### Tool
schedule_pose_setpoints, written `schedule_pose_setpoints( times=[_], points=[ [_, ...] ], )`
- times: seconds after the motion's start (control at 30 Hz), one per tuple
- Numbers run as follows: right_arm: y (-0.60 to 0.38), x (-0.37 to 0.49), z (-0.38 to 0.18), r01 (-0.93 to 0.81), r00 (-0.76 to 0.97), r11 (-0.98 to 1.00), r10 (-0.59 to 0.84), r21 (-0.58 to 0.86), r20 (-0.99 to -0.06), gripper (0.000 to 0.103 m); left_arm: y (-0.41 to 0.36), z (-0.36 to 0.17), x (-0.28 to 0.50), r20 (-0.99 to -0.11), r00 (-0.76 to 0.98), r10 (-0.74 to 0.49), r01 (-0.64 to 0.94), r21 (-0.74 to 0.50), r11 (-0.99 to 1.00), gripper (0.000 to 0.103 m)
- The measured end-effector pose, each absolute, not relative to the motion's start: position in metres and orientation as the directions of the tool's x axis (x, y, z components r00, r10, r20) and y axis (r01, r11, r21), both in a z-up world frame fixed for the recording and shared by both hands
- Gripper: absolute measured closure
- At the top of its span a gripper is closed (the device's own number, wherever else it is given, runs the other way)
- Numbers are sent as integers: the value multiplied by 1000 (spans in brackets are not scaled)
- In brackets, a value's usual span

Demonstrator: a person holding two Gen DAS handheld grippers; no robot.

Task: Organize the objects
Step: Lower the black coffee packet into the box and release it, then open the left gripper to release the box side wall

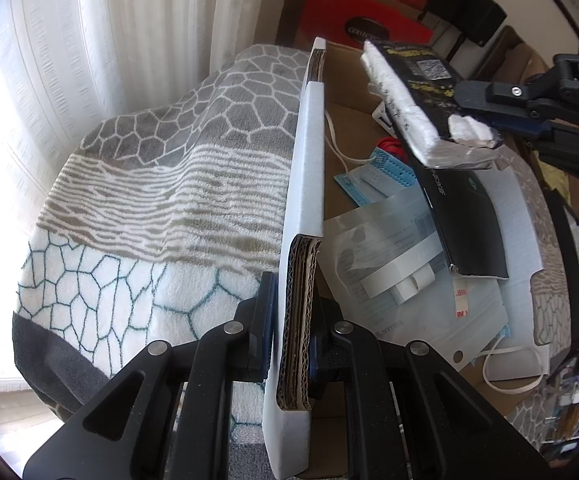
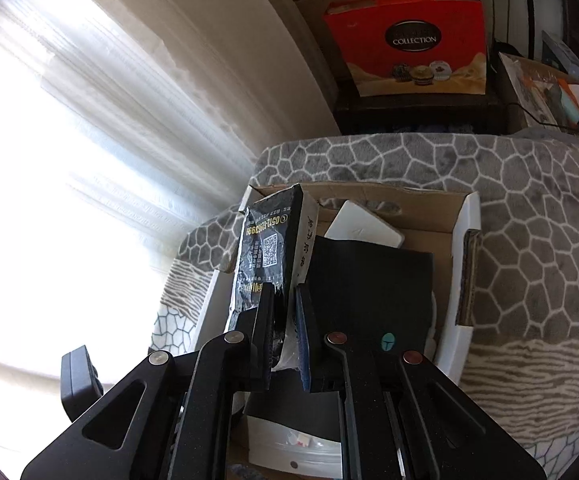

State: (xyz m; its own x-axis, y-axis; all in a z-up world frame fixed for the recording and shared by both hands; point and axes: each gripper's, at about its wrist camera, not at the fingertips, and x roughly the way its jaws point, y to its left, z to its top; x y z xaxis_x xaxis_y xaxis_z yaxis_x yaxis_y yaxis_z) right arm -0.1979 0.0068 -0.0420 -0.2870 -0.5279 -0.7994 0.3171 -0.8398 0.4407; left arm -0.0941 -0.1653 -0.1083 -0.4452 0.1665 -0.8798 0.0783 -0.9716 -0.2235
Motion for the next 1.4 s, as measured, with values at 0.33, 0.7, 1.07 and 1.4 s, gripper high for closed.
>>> schedule_pose_setpoints(
  times=[0.33,0.7,1.07,1.4],
  points=[
    [-28,-199,-54,282,-305,-891,-435,356,-848,86,-165,-108,-94,-876,-449,175,81,-235,-969,91],
    [-44,-189,-63,370,-254,-852,-477,371,-841,84,-165,-109,-94,-876,-447,179,84,-241,-967,91],
    [0,-179,-36,434,-331,-833,-501,342,-800,84,-167,-91,-87,-860,-478,179,87,-249,-964,90],
    [54,-150,-16,439,-453,-870,-430,225,-781,65,-161,-57,-72,-832,-541,124,81,-198,-977,66]
  ],
)
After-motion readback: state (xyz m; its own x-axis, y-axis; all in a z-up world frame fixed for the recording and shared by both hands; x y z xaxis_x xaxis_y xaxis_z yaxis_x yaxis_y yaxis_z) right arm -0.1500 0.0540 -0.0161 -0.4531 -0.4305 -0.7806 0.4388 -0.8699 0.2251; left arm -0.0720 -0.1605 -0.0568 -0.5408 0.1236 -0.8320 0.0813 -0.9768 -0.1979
